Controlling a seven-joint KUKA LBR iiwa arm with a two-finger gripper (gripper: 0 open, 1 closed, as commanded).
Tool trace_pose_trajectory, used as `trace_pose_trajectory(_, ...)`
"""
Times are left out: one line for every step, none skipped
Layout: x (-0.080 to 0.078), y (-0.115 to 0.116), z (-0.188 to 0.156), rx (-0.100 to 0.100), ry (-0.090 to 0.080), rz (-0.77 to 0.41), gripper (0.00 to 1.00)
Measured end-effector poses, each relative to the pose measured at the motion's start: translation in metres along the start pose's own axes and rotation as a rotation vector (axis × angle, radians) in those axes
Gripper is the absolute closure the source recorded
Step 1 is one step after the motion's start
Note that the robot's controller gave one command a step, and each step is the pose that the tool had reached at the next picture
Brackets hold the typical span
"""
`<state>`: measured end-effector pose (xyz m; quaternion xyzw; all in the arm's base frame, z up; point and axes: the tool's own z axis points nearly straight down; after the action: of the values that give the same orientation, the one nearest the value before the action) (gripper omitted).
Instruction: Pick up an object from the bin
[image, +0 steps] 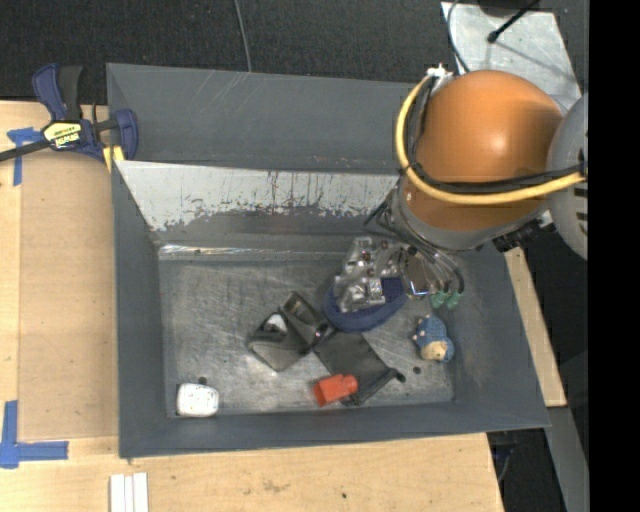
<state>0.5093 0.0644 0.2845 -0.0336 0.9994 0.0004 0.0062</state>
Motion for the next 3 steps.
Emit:
trace_pose_trajectory(-0.004,-0.009,0.12,0.004,0.015,0.498,1.0)
trace_pose_trajectory(-0.002,-0.02,0.06,0.002,0.004,0.524,1.0)
trace_pose_trajectory(-0.001,-0.02,0.063,0.004,0.01,0.523,0.0)
